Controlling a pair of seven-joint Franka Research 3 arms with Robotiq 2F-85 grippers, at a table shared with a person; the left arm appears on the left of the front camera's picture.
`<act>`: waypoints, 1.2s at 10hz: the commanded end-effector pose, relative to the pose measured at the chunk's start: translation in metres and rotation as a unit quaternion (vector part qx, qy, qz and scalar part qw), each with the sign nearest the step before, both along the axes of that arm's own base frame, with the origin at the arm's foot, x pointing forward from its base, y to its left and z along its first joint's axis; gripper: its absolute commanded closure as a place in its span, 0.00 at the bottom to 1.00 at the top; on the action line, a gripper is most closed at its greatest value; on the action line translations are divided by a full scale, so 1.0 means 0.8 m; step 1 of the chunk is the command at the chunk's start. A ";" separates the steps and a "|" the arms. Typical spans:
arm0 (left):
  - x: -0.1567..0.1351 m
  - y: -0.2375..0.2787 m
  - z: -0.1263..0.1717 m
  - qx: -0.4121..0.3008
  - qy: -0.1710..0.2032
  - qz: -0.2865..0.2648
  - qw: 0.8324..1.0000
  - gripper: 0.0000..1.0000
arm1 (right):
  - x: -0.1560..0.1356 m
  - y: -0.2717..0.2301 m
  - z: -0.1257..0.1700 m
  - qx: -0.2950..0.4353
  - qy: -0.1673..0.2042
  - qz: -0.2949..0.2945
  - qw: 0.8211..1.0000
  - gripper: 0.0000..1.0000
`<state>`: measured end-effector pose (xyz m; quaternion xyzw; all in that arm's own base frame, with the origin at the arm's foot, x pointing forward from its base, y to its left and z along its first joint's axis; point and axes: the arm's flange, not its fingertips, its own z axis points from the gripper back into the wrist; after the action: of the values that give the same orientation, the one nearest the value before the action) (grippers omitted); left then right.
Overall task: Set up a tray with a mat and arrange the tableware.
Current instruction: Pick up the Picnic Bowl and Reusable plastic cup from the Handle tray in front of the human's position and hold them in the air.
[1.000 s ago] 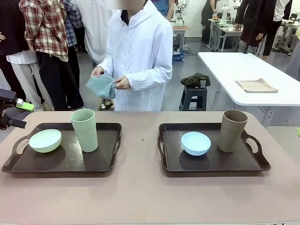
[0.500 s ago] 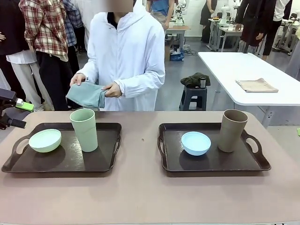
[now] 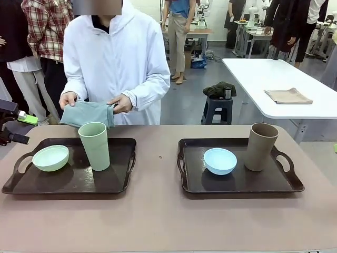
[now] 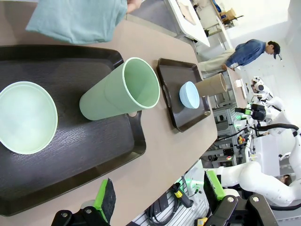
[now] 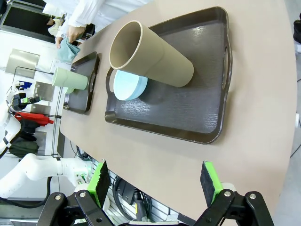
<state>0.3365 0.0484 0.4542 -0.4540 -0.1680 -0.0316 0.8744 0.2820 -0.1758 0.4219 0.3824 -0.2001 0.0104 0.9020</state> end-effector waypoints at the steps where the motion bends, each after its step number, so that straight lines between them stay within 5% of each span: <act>1: 0.002 0.000 -0.001 -0.010 -0.009 0.000 1.000 0.00 | 0.003 -0.002 -0.002 0.010 -0.013 0.004 1.000 0.00; 12: 0.002 0.000 -0.001 -0.010 -0.009 0.000 1.000 0.00 | 0.003 -0.002 -0.002 0.010 -0.013 0.004 1.000 0.00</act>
<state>0.3365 0.0484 0.4543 -0.4539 -0.1680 -0.0315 0.8745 0.2819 -0.1758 0.4219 0.3823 -0.2001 0.0104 0.9020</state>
